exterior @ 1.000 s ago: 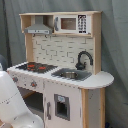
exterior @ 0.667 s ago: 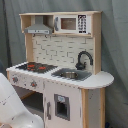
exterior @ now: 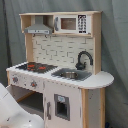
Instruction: Play with the kitchen
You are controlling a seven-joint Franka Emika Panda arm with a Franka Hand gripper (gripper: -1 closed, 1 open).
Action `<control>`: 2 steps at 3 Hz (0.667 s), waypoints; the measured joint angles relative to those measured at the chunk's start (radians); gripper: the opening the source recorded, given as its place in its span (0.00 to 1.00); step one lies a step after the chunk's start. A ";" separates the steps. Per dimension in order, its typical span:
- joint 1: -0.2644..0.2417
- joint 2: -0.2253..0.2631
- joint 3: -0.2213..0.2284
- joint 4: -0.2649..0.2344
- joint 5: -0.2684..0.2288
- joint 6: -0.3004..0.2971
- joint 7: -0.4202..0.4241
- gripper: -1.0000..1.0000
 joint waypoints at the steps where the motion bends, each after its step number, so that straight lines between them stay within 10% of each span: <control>1: -0.018 -0.070 0.000 0.052 0.024 0.026 0.033 1.00; 2: -0.035 -0.147 0.001 0.102 0.060 0.041 0.104 1.00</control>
